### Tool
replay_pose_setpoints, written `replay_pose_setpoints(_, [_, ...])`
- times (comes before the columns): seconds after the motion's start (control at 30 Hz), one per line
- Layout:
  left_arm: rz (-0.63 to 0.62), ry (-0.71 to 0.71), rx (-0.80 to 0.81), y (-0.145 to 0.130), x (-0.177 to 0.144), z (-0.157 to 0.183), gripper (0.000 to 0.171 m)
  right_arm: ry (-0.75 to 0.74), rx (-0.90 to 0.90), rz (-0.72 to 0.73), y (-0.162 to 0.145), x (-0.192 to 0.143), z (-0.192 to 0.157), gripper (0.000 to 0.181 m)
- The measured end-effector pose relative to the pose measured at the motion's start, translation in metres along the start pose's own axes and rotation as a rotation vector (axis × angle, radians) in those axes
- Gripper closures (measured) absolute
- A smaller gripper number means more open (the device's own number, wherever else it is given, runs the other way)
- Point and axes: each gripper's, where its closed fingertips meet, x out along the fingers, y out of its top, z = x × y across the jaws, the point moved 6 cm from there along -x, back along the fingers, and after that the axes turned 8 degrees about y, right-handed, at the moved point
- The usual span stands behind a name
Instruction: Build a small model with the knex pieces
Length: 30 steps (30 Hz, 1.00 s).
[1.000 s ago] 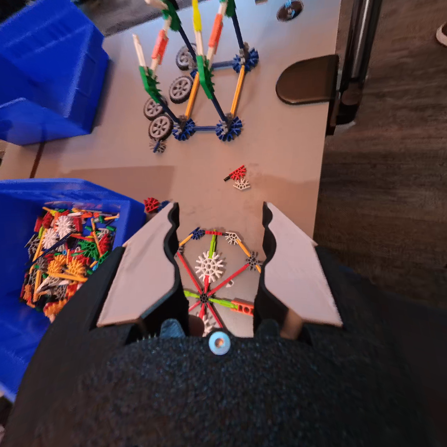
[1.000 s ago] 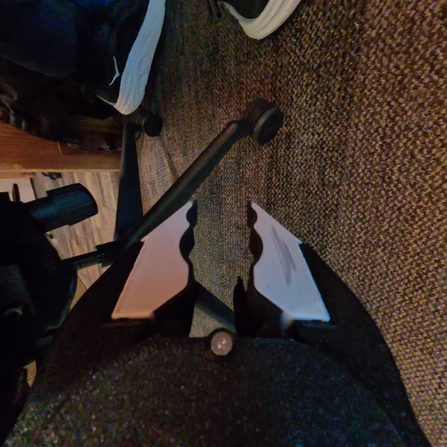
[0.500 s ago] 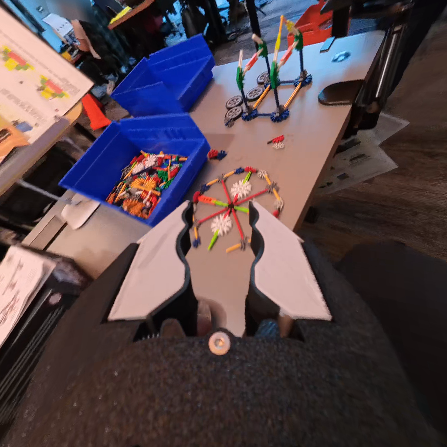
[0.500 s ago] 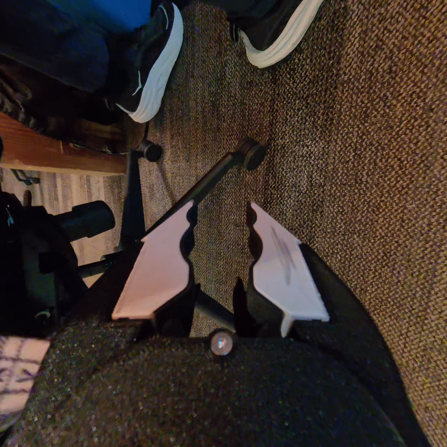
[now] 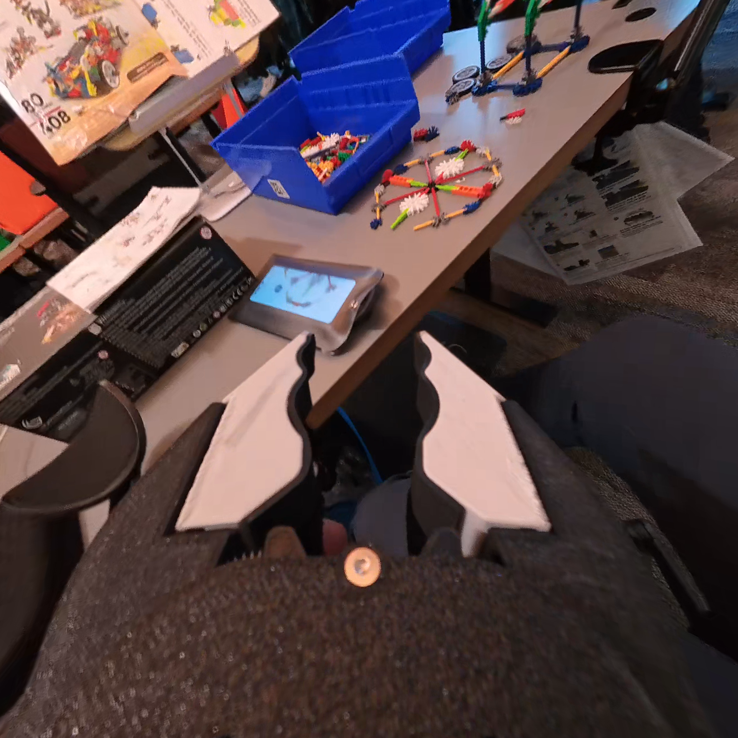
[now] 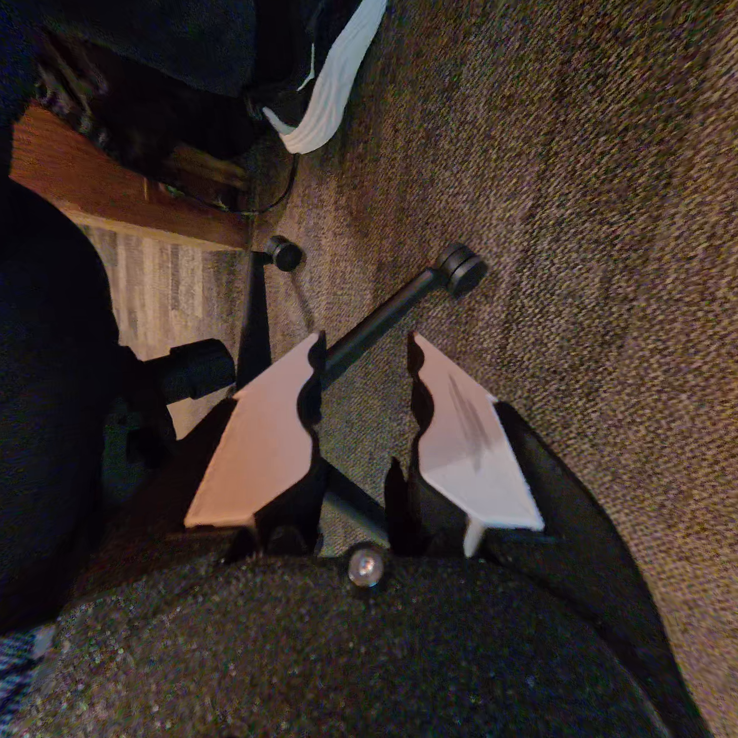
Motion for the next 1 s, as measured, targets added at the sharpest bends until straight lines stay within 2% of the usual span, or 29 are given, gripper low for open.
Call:
replay_pose_setpoints(0.1, [-0.028,0.005,0.008,-0.007,-0.007,0.015,0.121,0.027,0.000,-0.050,-0.027,0.016,-0.002,0.141])
replay_pose_setpoints(0.27, [-0.060,-0.019,0.100,-0.002,-0.002,0.048,0.120,0.074,0.058,-0.065,-0.063,0.038,0.007,0.141])
replay_pose_setpoints(0.4, [-0.073,-0.053,0.148,0.000,0.010,0.066,0.120,0.083,0.095,-0.082,-0.084,0.054,0.019,0.141])
replay_pose_setpoints(0.53, [-0.097,-0.085,0.145,-0.010,0.018,0.080,0.120,0.094,0.114,-0.118,-0.099,0.069,0.025,0.141])
replay_pose_setpoints(0.8, [-0.152,-0.152,0.157,-0.057,0.030,0.098,0.121,0.085,0.121,-0.158,-0.101,0.074,0.027,0.141])
replay_pose_setpoints(1.0, [-0.168,-0.249,0.138,-0.092,0.035,0.112,0.122,0.030,0.059,-0.164,-0.064,0.072,0.038,0.142])
